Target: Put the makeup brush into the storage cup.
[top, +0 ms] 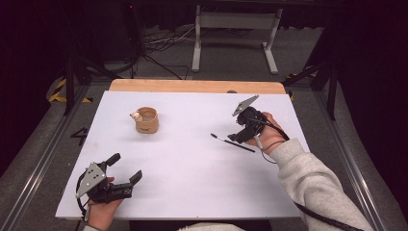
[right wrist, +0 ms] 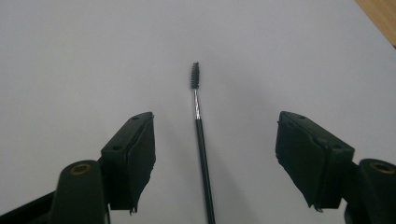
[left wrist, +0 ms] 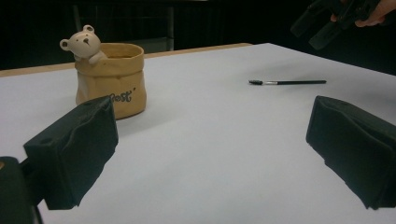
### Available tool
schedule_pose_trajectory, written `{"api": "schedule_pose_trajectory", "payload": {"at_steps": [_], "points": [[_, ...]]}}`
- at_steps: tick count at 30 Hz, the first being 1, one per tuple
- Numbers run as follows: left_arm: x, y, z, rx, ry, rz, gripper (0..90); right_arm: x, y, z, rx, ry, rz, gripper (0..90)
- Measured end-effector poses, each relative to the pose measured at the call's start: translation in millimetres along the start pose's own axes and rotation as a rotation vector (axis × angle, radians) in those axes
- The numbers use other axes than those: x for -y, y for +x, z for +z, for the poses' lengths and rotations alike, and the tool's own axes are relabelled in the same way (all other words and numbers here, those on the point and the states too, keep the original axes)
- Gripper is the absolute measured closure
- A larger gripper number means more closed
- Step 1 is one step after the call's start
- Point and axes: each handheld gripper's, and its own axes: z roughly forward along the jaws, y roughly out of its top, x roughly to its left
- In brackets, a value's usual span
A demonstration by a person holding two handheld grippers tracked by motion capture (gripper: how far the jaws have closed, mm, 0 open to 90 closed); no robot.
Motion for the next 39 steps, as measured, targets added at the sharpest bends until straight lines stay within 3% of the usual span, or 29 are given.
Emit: {"api": "schedule_pose_trajectory", "payload": {"at_steps": [2,10,23,32,39], "points": [[0.1,-0.1,0.1,-0.001,0.001,-0.002,3.0,-0.4,-1.1,0.9,-0.001,0.016,-0.002,29.3],[-0.2,-0.4,-0.2,0.0,-0.001,-0.002,3.2,0.1,-5.3,10.9,-0.014,0.163,-0.01,30.6],[-0.1,0.1,0.1,0.005,0.013,-0.007,3.6,0.7,-11.8,24.3,-0.055,0.337,-0.035,35.3],[-0.1,-0.2,0.4,0.009,0.017,-0.006,3.7,1.3,-13.1,32.6,-0.062,0.392,-0.039,36.8],[0.2,-1.2,1.4,0.022,0.02,-0.007,4.5,6.6,-15.2,38.8,-0.071,0.398,-0.029,38.4]]}}
